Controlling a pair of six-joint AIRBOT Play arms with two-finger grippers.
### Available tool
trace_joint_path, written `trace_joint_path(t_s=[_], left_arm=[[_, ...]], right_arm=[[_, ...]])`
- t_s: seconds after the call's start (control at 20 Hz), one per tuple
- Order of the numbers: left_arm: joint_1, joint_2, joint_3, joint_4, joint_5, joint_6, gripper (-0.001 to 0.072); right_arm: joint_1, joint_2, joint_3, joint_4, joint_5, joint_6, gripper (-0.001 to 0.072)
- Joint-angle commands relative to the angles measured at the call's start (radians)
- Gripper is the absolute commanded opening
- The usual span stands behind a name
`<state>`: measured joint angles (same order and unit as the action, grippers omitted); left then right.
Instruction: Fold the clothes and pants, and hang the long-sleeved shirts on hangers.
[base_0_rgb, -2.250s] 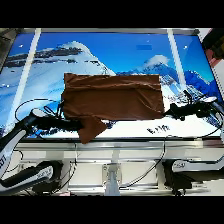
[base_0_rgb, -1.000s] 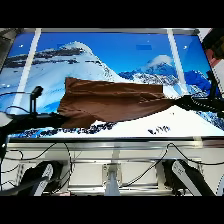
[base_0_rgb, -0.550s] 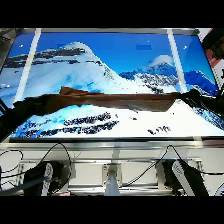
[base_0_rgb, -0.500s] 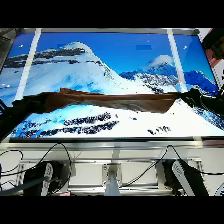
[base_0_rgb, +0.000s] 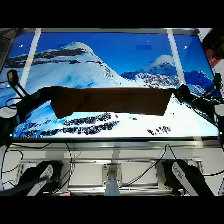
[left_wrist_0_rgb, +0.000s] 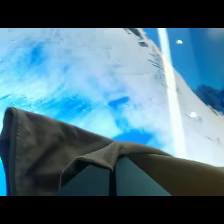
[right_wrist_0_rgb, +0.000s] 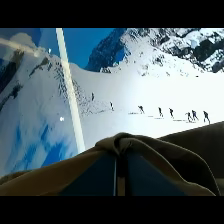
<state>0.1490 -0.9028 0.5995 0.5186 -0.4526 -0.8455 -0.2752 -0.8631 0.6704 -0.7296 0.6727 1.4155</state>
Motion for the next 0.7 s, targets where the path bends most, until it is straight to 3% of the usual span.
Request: trace_joint_path(t_s=[0.0, 0.15, 0.4, 0.65], left_arm=[[-0.096, -0.082, 0.014, -0.007, 0.313, 0.001, 0.0016], [-0.116, -0.108, 0.058, 0.024, 0.433, 0.001, 0.0016], [-0.14, -0.217, 0.079, 0.034, 0.429, 0.001, 0.0017], [-0.19, -0.348, 0.079, 0.034, 0.43, 0.001, 0.0018]], right_arm=[[0.084, -0.092, -0.01, 0.002, -0.248, 0.043, 0.0012], [0.103, -0.233, 0.002, 0.031, -0.286, 0.062, 0.0013], [0.168, -0.439, 0.058, 0.041, -0.33, 0.061, 0.0013], [0.188, -0.513, 0.093, 0.037, -0.336, 0.061, 0.0013]])
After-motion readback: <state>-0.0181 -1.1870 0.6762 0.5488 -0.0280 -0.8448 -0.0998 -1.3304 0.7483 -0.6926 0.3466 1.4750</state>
